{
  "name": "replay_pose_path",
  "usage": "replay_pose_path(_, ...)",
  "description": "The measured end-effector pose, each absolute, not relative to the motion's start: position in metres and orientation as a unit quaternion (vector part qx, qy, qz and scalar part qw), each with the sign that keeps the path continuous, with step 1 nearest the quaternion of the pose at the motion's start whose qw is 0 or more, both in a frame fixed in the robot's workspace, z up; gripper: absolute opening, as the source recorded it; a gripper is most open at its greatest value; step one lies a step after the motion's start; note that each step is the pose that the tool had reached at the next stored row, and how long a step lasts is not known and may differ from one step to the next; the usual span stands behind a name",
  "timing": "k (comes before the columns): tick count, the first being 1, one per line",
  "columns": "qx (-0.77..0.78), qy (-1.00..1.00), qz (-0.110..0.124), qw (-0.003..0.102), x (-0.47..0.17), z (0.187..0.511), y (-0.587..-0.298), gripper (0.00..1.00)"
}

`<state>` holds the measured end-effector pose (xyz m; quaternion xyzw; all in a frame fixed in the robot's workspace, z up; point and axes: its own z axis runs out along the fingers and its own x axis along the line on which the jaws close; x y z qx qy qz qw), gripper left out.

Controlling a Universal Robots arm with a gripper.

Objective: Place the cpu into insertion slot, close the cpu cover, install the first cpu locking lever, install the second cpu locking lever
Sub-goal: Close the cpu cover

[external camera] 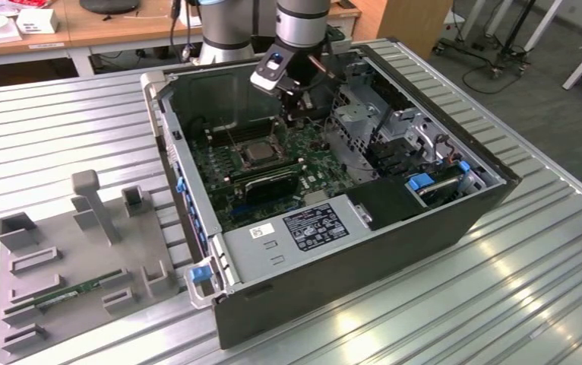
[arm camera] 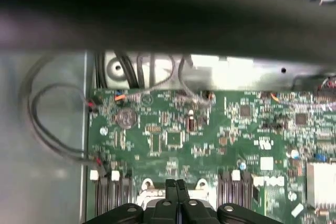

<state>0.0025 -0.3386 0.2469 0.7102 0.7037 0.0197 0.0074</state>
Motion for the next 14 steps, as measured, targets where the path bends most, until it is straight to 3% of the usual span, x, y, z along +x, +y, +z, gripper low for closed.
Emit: replay_pose_path(14,0.703,0.711,0.020,0.008,-0.015,0.247,-0.339,0.11)
